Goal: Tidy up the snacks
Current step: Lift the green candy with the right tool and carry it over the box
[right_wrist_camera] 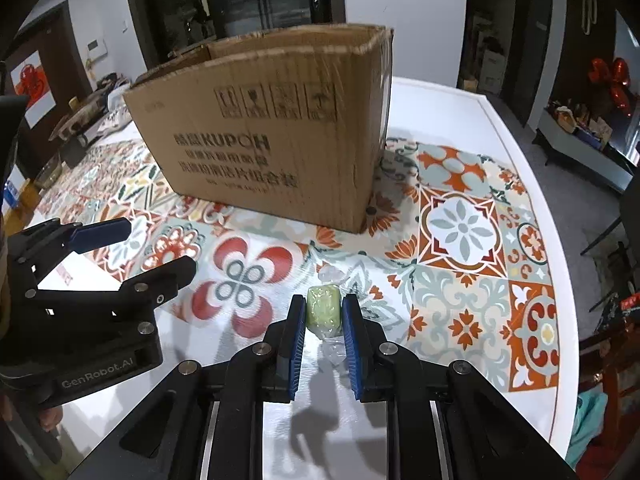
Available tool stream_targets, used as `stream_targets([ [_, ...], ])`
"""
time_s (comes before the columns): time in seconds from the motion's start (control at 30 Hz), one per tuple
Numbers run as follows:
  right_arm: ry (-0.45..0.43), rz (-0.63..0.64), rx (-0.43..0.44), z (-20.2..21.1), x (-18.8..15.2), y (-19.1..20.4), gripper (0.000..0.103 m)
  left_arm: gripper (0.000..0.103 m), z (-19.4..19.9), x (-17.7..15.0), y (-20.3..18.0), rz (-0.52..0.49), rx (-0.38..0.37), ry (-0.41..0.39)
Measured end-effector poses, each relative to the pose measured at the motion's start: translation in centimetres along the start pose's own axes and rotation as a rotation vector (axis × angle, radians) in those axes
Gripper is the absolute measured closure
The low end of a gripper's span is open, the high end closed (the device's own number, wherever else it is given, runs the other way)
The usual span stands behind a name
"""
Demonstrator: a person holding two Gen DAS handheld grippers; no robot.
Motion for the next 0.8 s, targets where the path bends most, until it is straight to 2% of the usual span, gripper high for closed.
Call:
stream_targets([
  [0.3, -0.080, -0.063, -0.004, 3.6, 1.6, 0.5, 0.083, 0.029, 3.7, 1.5, 0.9, -0.028, 0.016, -0.088],
  [0.57, -0.145, -0.060, -0.005, 6.0, 3.6, 1.4, 0.083, 0.029, 7.1, 3.2, 1.7, -0.041, 0.038, -0.181],
  [0.8, -0.200, -0.062, -0.007, 7.7, 6.1, 1.8, 0.083, 0.029, 9.0, 5.1, 2.8, -0.041, 0.038, -0.232],
])
Point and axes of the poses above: each gripper's, at about its wrist camera, not at the fingertips, and z roughly against the way its jaws point, y to its left, x to its top, the point moved 7 cm from there along -z, roughly the way its jaws point, and after that the axes turned 10 degrees about -x, right-handed, at the moved point
